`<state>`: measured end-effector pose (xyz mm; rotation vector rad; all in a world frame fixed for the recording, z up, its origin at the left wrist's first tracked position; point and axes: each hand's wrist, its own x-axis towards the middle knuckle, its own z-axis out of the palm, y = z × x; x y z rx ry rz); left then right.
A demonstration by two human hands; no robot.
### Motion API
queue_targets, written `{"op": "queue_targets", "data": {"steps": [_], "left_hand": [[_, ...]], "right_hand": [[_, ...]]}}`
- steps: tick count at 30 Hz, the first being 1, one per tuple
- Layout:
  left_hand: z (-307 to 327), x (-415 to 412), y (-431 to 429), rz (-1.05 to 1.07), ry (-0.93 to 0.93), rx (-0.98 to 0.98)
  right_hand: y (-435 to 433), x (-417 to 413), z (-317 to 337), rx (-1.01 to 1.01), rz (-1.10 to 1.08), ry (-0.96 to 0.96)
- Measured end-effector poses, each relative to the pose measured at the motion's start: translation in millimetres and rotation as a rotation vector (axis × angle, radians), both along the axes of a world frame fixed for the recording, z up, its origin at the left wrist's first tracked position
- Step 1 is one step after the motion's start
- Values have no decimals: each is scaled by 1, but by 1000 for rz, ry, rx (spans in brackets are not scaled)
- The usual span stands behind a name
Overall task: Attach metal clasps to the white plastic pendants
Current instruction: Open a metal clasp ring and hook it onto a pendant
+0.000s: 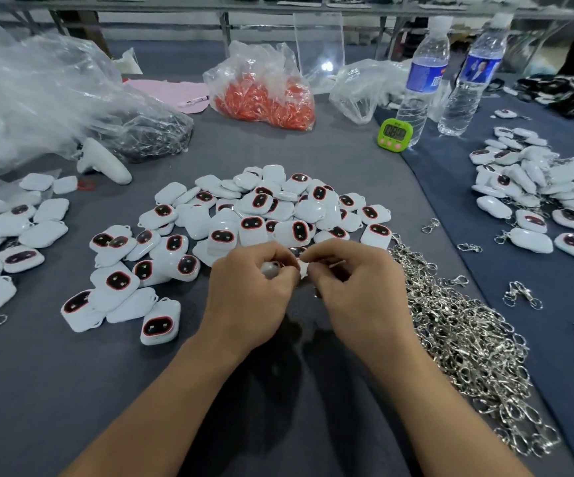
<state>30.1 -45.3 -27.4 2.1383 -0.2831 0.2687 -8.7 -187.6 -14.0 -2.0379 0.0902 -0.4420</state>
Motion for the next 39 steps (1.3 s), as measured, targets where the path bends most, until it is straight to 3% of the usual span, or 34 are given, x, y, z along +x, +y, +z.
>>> {"op": "queue_targets", "data": {"steps": [4,10,18,24,32,39], "left_hand": [[1,-3,-2,-105,-2,-69],[-4,2,0,-104,72,-146],[0,4,6,-80,53,-203],[-1,8,9,-31,136,-294],[3,6,12,-67,69,-258],[4,5,16,-123,41,-324]], "right_hand": [[-1,3,0,313,20,8],[-3,7,-1,499,30,17],[-3,6,-5,477,128,130],[-2,8,-4,592,155,150],[1,6,-4,710,239,253],[1,6,-4,540,268,212]]}}
